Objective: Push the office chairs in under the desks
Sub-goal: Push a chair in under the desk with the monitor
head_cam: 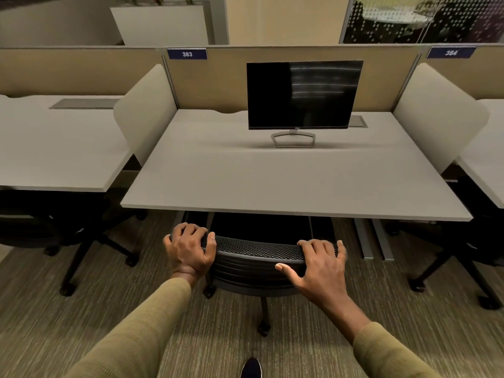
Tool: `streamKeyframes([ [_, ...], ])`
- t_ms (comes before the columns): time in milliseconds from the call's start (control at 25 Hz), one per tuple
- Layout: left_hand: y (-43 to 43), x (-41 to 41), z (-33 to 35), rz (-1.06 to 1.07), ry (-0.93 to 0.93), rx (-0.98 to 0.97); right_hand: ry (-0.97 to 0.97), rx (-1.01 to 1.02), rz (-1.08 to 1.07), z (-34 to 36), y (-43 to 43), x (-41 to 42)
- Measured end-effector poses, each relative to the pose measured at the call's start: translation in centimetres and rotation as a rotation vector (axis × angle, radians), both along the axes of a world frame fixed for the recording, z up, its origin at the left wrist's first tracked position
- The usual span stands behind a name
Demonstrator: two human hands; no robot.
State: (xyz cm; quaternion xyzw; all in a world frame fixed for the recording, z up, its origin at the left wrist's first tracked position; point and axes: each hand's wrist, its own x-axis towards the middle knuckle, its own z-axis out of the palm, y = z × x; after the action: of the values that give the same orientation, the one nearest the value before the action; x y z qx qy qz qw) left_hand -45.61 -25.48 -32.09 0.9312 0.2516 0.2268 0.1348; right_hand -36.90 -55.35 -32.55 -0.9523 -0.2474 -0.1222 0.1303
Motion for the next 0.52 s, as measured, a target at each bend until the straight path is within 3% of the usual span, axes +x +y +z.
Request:
streamKeyframes([
  [520, -2.6, 11.9, -0.5, -0.16, 0.145, -0.022, -0.055, 0.002, -0.061, -0.4, -3.7, 12.0],
])
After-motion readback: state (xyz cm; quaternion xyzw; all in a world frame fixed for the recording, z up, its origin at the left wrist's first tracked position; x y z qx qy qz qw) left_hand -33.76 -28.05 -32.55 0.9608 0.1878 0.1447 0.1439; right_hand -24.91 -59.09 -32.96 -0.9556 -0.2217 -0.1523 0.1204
